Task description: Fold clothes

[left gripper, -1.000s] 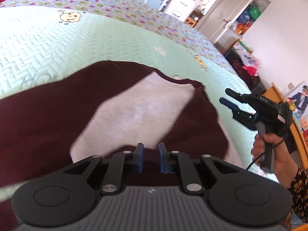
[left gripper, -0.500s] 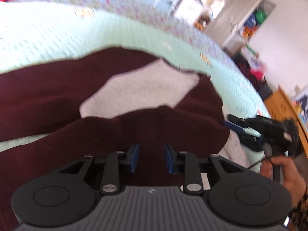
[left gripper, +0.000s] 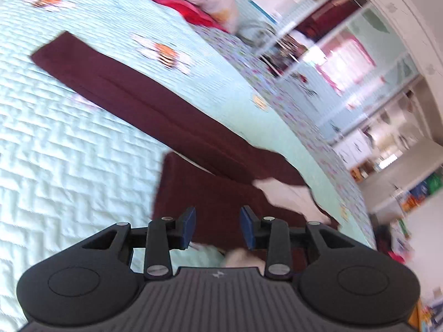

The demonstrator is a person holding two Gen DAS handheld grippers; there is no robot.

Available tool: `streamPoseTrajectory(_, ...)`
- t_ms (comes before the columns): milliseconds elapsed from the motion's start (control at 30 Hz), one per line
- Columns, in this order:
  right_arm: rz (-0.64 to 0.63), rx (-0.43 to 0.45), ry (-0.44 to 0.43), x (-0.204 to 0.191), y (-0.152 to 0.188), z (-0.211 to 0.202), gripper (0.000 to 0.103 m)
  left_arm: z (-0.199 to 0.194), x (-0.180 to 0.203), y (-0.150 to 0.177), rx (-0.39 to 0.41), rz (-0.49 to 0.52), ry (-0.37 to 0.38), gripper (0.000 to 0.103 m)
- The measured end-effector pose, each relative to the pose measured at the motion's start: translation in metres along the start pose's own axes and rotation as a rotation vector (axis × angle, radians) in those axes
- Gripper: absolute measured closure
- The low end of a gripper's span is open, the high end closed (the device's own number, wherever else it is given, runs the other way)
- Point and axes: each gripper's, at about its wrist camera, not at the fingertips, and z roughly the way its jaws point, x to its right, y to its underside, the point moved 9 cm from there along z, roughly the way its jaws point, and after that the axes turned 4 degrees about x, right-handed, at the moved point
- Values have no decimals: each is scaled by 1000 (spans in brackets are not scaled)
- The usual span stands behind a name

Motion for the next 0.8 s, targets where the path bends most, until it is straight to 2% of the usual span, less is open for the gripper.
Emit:
streamPoseTrajectory(100,-25,-3,79,13,13,-20,25,11,-10,3,-12,-37,-30,65)
streamPoseTrajectory(167,-7,-10,82,17,16,-22,25,18,-17,5,-19,-61,-51,65)
streamPoseTrajectory(233,-40,-35,101,18,18,-14,25,26,-23,7,-27,-86,-71,65)
streamPoseTrajectory(333,-167,-86,154,11,18,6,25,37,-33,11,-39,-123,-101,64)
streamPoseTrajectory(400,-198,-82,159,7,14,14,25,44,-40,13,-46,-148,-121,61)
streamPoseTrajectory(567,-178,-11,201,16,-1,16,25,55,-35,7,-36,-105,-113,62)
streamPoseTrajectory(633,-198,-10,232,21,-3,18,25,59,-30,7,-40,-40,-117,64)
streamPoseTrajectory(700,-236,-31,267,24,0,16,25,64,-25,9,-48,38,-120,84)
streamPoseTrajectory(800,-269,-53,286,26,7,15,25,66,-23,12,-60,81,-111,86)
